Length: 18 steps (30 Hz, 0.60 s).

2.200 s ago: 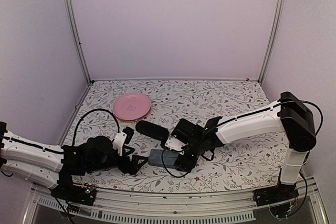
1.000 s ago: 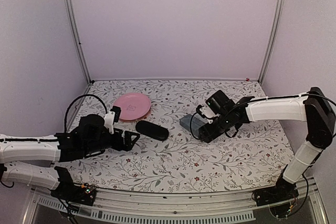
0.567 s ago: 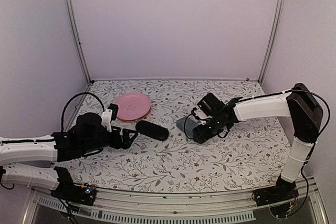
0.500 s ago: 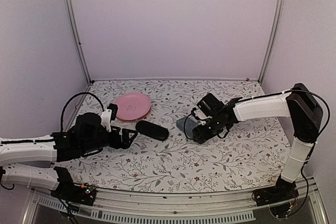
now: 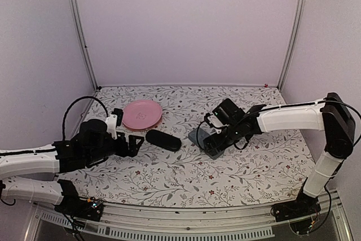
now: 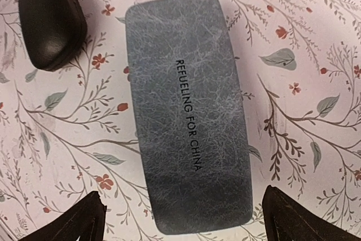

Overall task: Organize the sunglasses
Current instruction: Place the case with sunglasses at the center of the board, then reset both arms

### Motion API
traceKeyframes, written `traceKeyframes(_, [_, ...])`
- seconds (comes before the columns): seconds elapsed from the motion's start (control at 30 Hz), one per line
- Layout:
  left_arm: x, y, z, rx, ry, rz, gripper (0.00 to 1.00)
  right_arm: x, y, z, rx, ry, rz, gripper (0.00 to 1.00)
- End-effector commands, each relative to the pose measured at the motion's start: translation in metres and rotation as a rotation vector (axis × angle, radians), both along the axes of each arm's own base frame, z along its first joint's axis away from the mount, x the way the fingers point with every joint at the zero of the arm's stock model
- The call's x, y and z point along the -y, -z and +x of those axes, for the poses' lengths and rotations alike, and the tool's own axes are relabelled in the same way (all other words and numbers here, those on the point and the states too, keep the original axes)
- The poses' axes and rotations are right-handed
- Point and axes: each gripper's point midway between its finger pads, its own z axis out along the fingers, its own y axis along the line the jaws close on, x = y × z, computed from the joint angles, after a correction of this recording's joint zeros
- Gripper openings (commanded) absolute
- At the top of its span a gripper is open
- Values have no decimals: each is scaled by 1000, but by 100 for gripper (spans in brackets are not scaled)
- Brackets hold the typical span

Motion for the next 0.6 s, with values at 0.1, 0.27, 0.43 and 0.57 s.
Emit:
traceKeyframes(0.1, [-20,-31,27,105,-82,49,99,15,-60,8,101,40,123,99])
traceKeyframes(0.27, [-36,-50,46,170,-129,59,99,56,-90,30,178,152,164,99])
traceKeyframes(0.43, [-58,-68,66,238,-179,19,99,105,-128,52,276,281,254,99])
traceKeyframes(0.57, [-85,-83,83,283,-242,-14,99,145,-148,64,350,384,288,99])
